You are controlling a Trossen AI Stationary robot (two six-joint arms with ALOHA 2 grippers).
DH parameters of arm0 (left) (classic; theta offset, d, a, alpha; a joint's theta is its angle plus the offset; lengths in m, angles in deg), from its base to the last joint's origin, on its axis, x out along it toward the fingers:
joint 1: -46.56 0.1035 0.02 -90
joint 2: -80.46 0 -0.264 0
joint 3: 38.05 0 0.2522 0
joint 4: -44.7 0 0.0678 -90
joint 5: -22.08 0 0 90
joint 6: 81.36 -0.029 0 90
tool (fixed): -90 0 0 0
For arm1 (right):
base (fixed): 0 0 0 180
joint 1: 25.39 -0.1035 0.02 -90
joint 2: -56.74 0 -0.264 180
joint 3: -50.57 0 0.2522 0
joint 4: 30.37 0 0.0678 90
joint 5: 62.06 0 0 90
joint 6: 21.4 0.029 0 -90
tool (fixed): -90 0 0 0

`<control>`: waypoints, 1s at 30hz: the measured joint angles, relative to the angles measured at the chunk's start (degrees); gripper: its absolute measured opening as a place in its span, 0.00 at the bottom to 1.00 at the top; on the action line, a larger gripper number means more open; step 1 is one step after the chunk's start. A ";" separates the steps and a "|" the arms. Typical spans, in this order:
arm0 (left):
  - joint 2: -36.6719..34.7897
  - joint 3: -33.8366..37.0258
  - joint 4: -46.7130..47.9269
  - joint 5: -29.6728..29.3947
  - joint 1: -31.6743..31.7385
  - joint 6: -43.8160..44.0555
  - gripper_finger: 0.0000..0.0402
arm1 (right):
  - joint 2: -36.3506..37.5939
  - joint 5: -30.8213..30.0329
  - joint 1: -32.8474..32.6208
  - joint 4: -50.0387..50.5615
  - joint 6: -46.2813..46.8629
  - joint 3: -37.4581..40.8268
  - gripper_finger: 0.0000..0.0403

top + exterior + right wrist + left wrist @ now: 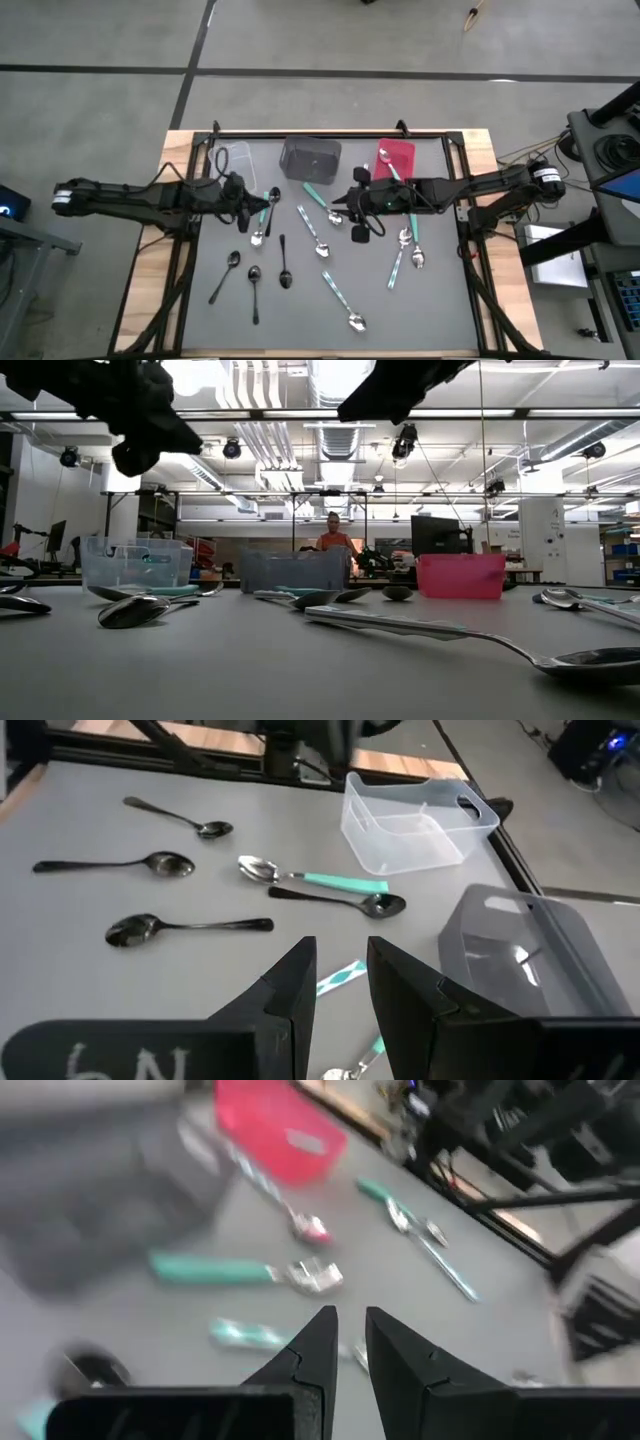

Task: Sort silverware by color (type)
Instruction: Put the middle left black spoon into the transparent bin

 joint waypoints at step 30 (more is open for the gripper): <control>24.60 -15.68 29.19 5.90 -40.36 61.14 0.09 | 0.28 7.07 0.11 0.61 -8.70 -1.47 0.21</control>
